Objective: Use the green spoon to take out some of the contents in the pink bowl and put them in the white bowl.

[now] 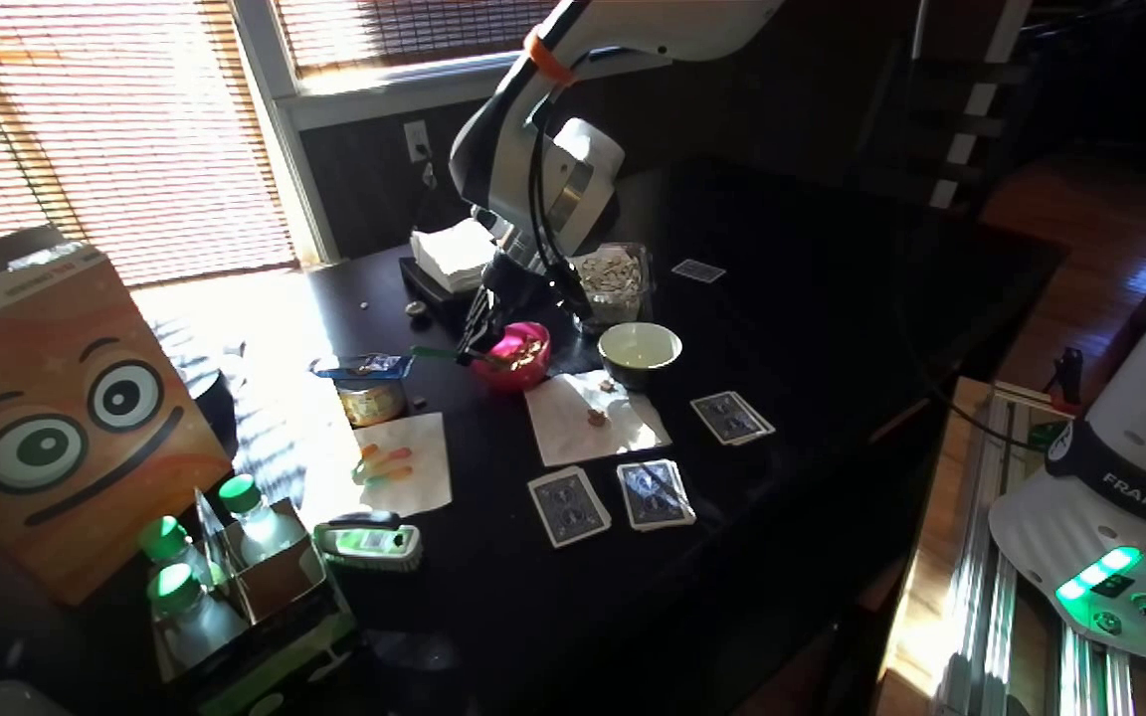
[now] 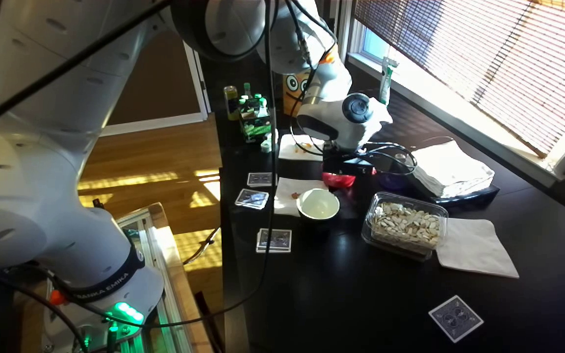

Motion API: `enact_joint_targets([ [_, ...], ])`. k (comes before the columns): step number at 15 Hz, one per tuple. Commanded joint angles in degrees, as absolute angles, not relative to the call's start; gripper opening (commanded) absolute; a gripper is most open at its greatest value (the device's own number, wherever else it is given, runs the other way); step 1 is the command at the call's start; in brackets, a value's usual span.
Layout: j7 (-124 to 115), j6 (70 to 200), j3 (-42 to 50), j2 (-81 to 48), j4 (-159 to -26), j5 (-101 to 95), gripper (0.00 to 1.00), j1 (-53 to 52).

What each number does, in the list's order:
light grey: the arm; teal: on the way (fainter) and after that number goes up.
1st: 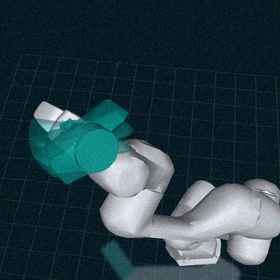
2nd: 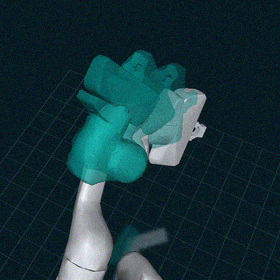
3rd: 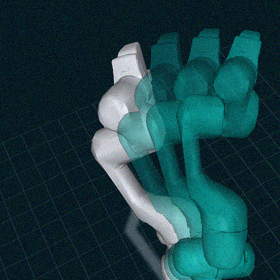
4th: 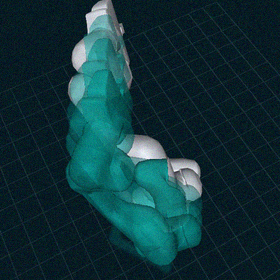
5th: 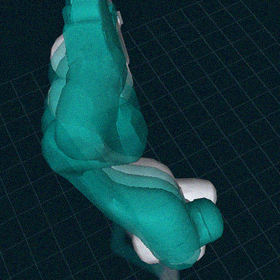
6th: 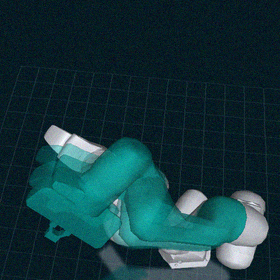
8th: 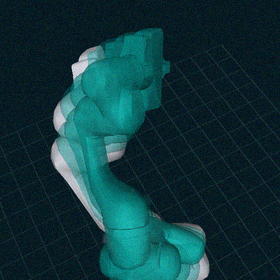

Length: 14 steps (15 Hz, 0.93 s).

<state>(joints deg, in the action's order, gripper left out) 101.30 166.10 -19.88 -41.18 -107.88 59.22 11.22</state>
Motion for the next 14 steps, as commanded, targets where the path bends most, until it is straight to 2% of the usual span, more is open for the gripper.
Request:
enact_joint_targets([
  [1, 96.6, 164.8, -17.0, -39.0, -110.0, 57.1, 0.04, 9.1],
  [14, 89.4, 160.7, -13.9, -37.5, -109.9, 56.8, 0.04, 7.6],
])
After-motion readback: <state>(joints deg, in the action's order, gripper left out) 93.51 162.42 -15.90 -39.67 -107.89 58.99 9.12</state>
